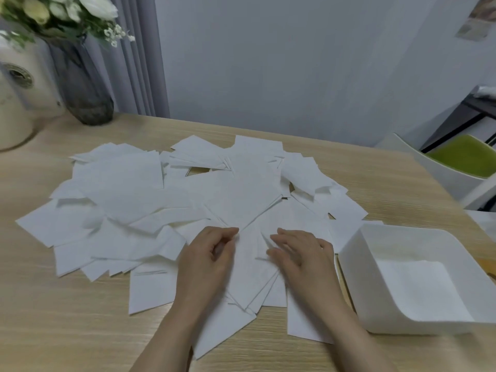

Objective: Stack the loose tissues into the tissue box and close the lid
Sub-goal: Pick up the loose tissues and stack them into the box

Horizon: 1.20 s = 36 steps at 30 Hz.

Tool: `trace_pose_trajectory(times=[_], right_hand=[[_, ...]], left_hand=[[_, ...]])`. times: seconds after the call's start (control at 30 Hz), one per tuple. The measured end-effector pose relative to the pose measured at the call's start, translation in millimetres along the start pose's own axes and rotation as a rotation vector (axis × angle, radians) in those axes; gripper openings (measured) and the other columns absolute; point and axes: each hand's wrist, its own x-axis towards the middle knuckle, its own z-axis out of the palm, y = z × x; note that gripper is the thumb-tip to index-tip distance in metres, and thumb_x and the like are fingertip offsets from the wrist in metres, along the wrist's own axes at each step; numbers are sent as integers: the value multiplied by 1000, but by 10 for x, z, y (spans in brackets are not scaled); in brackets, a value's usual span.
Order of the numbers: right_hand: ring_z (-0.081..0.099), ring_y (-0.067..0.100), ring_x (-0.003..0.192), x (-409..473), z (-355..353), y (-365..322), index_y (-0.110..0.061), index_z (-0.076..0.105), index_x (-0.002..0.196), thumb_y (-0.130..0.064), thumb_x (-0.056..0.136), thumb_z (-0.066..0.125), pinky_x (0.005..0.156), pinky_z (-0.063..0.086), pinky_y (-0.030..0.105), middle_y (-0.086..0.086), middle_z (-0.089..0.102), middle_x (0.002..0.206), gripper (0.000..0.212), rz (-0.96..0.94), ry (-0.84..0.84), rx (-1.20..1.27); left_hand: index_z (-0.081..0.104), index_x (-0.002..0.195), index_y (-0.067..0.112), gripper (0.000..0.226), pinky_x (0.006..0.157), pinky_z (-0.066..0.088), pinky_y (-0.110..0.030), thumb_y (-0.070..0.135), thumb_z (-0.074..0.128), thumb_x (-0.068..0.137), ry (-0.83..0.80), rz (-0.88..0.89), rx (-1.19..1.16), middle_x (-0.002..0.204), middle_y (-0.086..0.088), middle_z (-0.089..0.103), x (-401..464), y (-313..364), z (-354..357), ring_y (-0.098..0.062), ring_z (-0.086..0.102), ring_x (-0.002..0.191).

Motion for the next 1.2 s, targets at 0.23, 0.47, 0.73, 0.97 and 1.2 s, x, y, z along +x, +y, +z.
trace_pose_trajectory(times=[0.23,0.47,0.73,0.97,1.2], right_hand=[[59,-2,96,-77,-18,-111,-29,74,93,-31,88,60,90,46,37,-24,67,93,15,4,235,96],[57,-10,93,-354,104,-440,-32,74,98,-38,87,56,82,40,18,-24,68,92,22,-123,350,112],[62,5,92,-446,270,-491,-27,76,97,-30,88,63,74,47,30,-18,70,94,16,-363,347,106],[57,11,111,-471,261,-397,-24,75,103,-46,96,53,86,47,32,-9,67,114,32,-397,207,100],[40,-7,127,-448,99,-542,-51,41,134,-53,85,63,95,42,13,-29,38,139,53,223,78,534]], left_hand=[[68,100,37,25,71,41,-8,14,62,94,19,111,7,95,22,65,-35,55,12,0,60,87],[62,103,52,27,73,48,-33,59,41,88,51,130,62,78,13,70,-32,38,-27,-6,59,77],[69,112,37,47,70,38,-24,62,54,76,-129,-3,-136,57,18,52,-26,64,-39,0,47,59],[72,109,33,38,74,49,-17,5,73,84,-160,-129,-382,79,4,68,-53,127,-73,-5,64,77],[72,105,20,30,66,49,-10,-3,65,87,49,-126,-509,71,10,68,-43,198,-115,1,63,70]])
